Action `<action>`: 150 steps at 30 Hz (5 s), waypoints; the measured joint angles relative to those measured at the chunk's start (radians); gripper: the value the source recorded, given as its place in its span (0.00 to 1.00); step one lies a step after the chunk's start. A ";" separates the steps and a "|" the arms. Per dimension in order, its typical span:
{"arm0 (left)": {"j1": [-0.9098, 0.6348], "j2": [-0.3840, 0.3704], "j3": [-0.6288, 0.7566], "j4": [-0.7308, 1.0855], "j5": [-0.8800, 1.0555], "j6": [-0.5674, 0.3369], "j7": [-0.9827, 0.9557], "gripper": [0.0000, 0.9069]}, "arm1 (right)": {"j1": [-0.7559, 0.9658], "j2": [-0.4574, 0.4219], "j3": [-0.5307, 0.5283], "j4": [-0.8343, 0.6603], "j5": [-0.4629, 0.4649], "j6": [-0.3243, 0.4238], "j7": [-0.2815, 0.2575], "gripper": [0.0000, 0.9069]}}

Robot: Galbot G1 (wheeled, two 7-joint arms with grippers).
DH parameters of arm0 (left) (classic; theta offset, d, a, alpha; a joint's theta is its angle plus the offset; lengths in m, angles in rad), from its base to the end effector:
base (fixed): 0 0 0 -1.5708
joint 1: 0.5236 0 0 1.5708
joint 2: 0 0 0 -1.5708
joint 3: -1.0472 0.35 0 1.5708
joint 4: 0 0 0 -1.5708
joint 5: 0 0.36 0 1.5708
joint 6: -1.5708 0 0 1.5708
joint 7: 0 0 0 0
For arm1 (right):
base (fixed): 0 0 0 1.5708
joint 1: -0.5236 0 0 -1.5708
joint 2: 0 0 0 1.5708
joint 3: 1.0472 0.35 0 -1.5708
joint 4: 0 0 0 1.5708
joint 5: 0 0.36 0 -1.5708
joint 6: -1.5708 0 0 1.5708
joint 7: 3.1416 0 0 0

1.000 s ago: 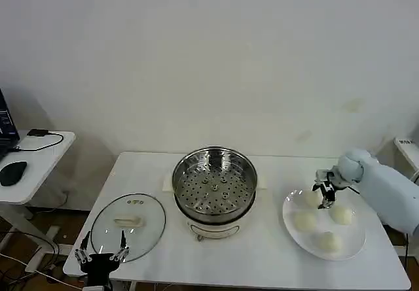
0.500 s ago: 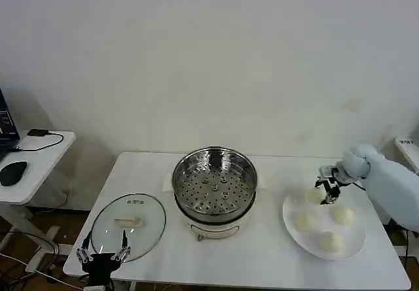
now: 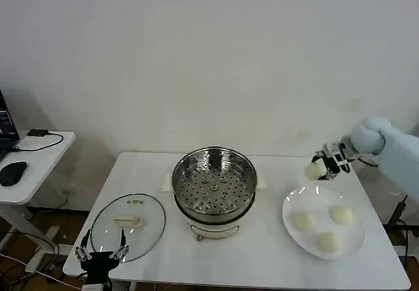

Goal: Take steamed baozi put them in steamer then cover it.

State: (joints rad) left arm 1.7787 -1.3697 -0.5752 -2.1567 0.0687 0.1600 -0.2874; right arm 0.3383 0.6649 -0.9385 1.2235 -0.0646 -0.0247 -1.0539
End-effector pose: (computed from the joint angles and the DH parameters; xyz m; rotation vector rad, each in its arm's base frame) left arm 0.1262 0.0453 -0.3079 0.3132 -2.8364 -0.4420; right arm 0.5536 -0.1643 -0.0664 1.2478 -1.4566 1.7027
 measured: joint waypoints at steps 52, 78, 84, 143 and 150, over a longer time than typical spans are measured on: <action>0.007 0.001 -0.040 0.016 -0.024 0.000 -0.012 1.00 | 0.100 0.577 -0.299 -0.186 -0.127 0.474 0.220 0.78; 0.003 0.000 -0.036 0.013 -0.023 0.000 -0.013 1.00 | 0.149 0.544 -0.309 -0.148 -0.089 0.475 0.242 1.00; -0.001 0.007 -0.026 0.017 -0.023 0.001 -0.003 1.00 | 0.246 0.450 -0.342 -0.019 -0.011 0.357 0.231 1.00; -0.006 0.004 0.013 0.018 0.061 0.009 0.150 1.00 | -0.218 -0.162 -0.198 0.233 0.160 -0.353 0.157 1.00; -0.005 0.005 0.010 0.020 0.061 0.008 0.151 1.00 | -0.264 -0.120 -0.162 0.197 0.161 -0.354 0.164 0.88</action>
State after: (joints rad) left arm 1.7732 -1.3652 -0.5657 -2.1363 0.1293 0.1678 -0.1360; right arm 0.0738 0.5448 -1.1002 1.4204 0.0967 -0.3786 -0.8899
